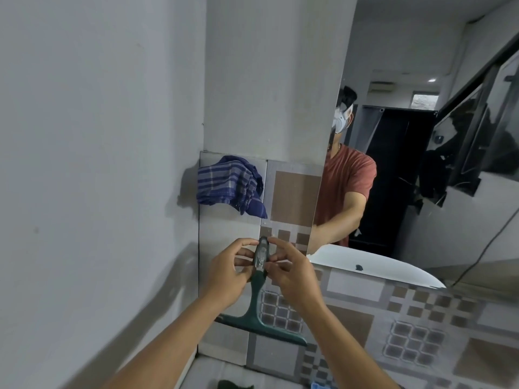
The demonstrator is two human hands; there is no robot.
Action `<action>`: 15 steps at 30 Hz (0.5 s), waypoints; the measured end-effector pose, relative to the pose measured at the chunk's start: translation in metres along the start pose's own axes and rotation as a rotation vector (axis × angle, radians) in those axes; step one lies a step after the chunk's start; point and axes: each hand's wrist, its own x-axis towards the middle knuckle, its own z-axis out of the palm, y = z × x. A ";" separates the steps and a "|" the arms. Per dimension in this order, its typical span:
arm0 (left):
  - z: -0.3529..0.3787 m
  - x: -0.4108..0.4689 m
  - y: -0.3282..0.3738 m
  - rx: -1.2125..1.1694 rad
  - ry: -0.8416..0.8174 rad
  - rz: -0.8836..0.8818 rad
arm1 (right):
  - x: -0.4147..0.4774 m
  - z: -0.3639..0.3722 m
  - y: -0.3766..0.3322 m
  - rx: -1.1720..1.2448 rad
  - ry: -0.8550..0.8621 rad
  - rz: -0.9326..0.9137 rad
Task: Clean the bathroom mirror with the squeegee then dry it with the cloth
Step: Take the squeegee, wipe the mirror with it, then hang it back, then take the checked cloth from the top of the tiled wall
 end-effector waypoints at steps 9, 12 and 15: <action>0.014 0.009 -0.025 0.125 0.032 0.042 | 0.015 0.014 0.032 -0.105 0.056 0.004; 0.022 0.005 -0.037 0.159 0.068 0.043 | 0.013 0.020 0.043 -0.133 0.083 -0.004; 0.031 -0.001 -0.046 0.186 0.093 0.068 | 0.007 0.025 0.054 -0.164 0.127 -0.025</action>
